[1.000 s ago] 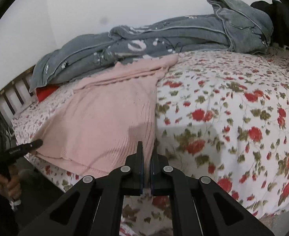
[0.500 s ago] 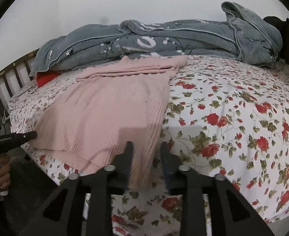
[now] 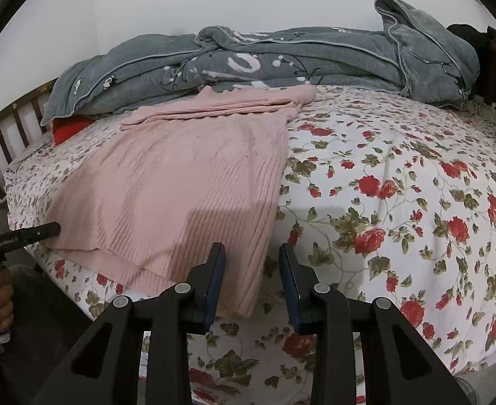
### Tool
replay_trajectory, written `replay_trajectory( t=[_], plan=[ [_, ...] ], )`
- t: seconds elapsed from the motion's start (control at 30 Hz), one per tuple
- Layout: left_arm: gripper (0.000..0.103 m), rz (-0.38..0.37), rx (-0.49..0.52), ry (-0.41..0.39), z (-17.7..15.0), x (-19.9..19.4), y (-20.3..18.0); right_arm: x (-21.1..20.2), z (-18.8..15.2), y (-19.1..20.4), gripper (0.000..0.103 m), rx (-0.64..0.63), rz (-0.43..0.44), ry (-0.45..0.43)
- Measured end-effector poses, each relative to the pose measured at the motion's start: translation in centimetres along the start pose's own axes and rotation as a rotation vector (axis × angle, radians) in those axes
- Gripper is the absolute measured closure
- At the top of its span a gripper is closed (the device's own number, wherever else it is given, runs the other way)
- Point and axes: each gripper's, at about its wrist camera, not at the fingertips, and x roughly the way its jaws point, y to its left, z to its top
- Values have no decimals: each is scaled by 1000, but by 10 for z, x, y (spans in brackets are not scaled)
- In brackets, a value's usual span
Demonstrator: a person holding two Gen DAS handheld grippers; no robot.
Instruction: Fold small clothes
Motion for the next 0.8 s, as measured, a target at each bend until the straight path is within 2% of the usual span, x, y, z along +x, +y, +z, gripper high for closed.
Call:
replay_trajectory(
  t=[0.2,0.43,0.5,0.6,0.8],
  plan=[
    [76,29,42,-10,-1,1,-8,7,-1,-1,71,10,8,46],
    [76,69,118,-24,-3,2,-21,6,-1,-2,82,13,10,46],
    [76,59,117,-24,-3,1,-21,6,-1,-2,84,20,19,52],
    [75,0,87,-19,-2,-2,-18,6,-1,0,84,14,15,53],
    [75,-15,36,-3,1,2,-11,6,-2,2,84,19,17,59]
  ],
)
